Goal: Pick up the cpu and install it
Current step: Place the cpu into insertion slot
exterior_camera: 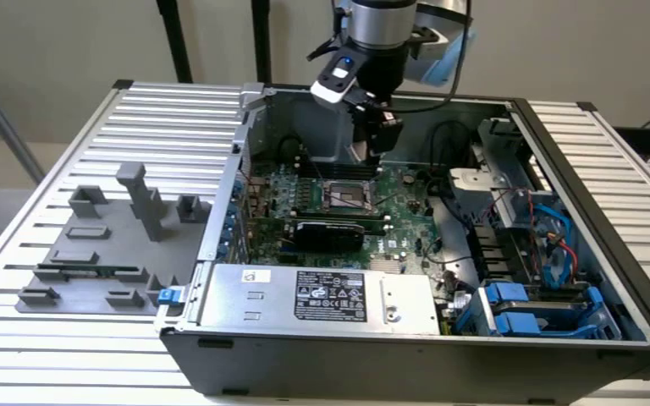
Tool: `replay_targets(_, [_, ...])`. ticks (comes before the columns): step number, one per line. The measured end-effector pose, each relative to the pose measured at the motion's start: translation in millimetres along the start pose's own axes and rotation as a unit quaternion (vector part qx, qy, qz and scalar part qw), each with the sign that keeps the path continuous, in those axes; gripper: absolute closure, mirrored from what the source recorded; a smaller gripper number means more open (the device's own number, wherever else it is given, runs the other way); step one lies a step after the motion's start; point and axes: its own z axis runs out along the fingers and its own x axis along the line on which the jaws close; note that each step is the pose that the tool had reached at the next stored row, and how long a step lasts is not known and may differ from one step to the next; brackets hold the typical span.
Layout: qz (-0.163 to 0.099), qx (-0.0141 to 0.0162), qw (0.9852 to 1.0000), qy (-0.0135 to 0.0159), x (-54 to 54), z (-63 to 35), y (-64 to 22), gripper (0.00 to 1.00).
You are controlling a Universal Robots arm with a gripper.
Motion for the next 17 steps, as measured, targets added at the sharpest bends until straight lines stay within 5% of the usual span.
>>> replay_targets(5, [0.046, 0.0005, 0.9990, -0.0025, 0.0, 2.2, -0.1, 0.45])
replay_targets(10, [0.087, 0.0009, 0.9962, -0.0049, 0.0, 4.0, -0.3, 0.45])
replay_targets(17, [0.102, 0.0010, 0.9948, -0.0057, -2.5, 5.5, -3.9, 0.45])
